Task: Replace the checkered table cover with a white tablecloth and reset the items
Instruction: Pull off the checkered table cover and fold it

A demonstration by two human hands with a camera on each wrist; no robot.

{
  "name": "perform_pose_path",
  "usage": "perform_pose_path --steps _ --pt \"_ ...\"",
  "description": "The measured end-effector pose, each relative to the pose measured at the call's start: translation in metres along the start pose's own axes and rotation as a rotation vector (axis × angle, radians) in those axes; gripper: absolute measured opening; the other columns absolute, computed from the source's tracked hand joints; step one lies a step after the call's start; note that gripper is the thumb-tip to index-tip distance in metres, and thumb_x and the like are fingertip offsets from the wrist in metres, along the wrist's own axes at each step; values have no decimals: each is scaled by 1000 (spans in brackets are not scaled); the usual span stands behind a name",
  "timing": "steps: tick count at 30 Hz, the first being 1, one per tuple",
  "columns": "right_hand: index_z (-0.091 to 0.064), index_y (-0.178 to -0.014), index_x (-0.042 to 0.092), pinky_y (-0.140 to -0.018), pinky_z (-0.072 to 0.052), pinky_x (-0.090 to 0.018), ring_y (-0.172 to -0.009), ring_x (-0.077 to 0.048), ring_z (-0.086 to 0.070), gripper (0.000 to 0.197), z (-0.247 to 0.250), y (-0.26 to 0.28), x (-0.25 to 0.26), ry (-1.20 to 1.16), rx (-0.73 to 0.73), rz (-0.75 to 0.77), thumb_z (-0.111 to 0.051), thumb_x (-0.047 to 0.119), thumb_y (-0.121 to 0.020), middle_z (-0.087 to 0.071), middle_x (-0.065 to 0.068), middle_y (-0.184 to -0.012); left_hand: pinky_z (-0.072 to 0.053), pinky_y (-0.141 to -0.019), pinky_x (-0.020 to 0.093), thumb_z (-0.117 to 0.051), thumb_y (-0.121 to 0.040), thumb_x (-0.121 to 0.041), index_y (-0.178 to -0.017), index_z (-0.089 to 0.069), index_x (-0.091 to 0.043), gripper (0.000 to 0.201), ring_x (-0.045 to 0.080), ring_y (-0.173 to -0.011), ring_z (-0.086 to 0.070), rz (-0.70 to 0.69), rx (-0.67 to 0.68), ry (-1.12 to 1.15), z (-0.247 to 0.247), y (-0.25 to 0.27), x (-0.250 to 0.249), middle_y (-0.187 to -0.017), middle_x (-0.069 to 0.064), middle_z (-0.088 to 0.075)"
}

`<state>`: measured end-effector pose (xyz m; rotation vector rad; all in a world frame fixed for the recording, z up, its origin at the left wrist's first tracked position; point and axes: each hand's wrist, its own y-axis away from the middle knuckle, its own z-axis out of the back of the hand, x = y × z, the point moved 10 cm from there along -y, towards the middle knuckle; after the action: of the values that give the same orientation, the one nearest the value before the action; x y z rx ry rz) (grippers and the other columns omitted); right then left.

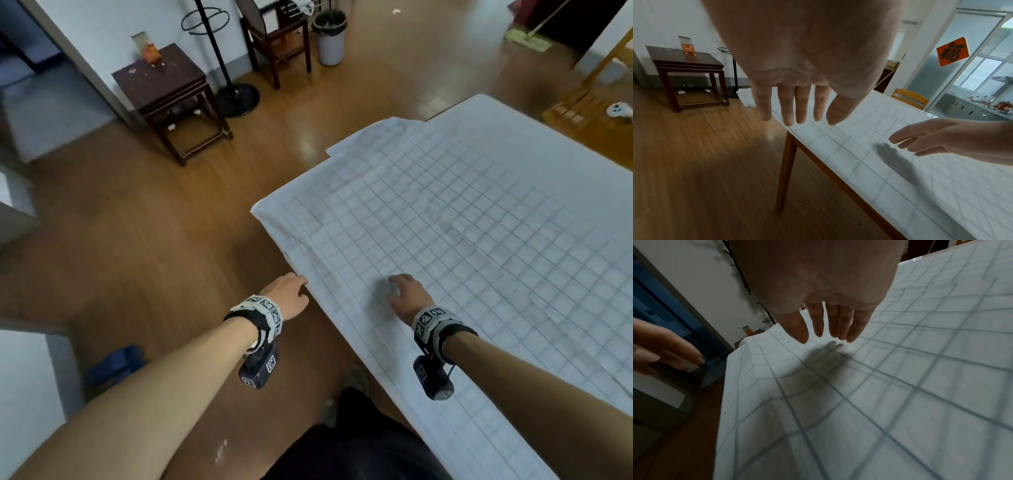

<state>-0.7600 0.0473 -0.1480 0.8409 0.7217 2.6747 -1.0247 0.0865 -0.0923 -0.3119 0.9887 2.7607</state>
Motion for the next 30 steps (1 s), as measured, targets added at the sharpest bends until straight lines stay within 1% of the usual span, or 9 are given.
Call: perform_pose_path --steps 10,14,22,23,24,25,26,28,30 --pt "-40 -148 15 -108 -38 -40 -138 -26 -37 57 23 -71 42 -58 -55 -70 -50 14 -92 -34 -5 -155 -45 -101 39 -44 -99 -31 -142 -44 -23 44 24 -127 -49 34 14 -1 91 -92 47 -148 0 -43" --pt "-41 -148 17 -107 -41 -40 -138 -24 -35 58 17 -86 50 -77 -120 -115 -52 15 -91 -33 -2 -155 -48 -93 37 -42 -98 -30 -142 -44 -19 45 27 -119 -53 22 39 -56 119 -160 70 -146 5 -43" --pt "-43 -145 11 -106 -39 -39 -134 -27 -38 58 -1 -86 64 -152 -342 -363 -55 9 -88 -36 -5 -153 -40 -99 41 -52 -96 -35 -146 -33 -6 61 35 -130 -45 29 151 104 137 -303 110 -145 15 -43" --pt "-43 -145 11 -107 -38 -39 -134 -28 -38 57 -7 -83 69 -162 -357 -404 -55 11 -89 -36 -5 -153 -42 -91 40 -54 -95 -36 -139 -43 -7 54 34 -119 -52 14 175 152 135 -310 112 -132 16 -51" --pt "-43 -146 11 -108 -37 -40 -135 -28 -38 56 -13 -79 77 -173 -369 -434 -56 14 -91 -36 -5 -154 -41 -77 37 -57 -93 -38 -115 -57 -10 35 30 -95 -58 -17 173 189 134 -318 114 -104 13 -57" --pt "-42 -146 11 -109 -36 -39 -135 -28 -38 55 -19 -77 86 -183 -375 -454 -56 18 -94 -36 -5 -154 -32 -64 33 -61 -90 -37 -82 -54 -16 24 25 -67 -48 -59 160 233 136 -321 114 -76 8 -47" --pt "-42 -147 11 -110 -35 -39 -136 -27 -38 54 -24 -75 96 -194 -376 -471 -56 21 -95 -36 -5 -154 -23 -60 32 -64 -89 -35 -65 -38 -20 38 21 -55 -32 -77 169 286 135 -324 116 -62 2 -31" --pt "-41 -147 10 -110 -34 -38 -135 -28 -39 53 -34 -74 115 -202 -367 -494 -54 21 -96 -37 -6 -153 -18 -60 30 -67 -90 -30 -59 -26 -21 52 17 -54 -21 -133 233 401 134 -324 118 -58 -1 -19" --pt "-42 -145 11 -109 -34 -37 -134 -30 -39 51 -42 -73 133 -210 -347 -510 -53 20 -96 -36 -8 -153 -25 -61 30 -69 -89 -31 -62 -37 -16 45 17 -58 -32 -142 288 489 138 -321 128 -60 5 -31"
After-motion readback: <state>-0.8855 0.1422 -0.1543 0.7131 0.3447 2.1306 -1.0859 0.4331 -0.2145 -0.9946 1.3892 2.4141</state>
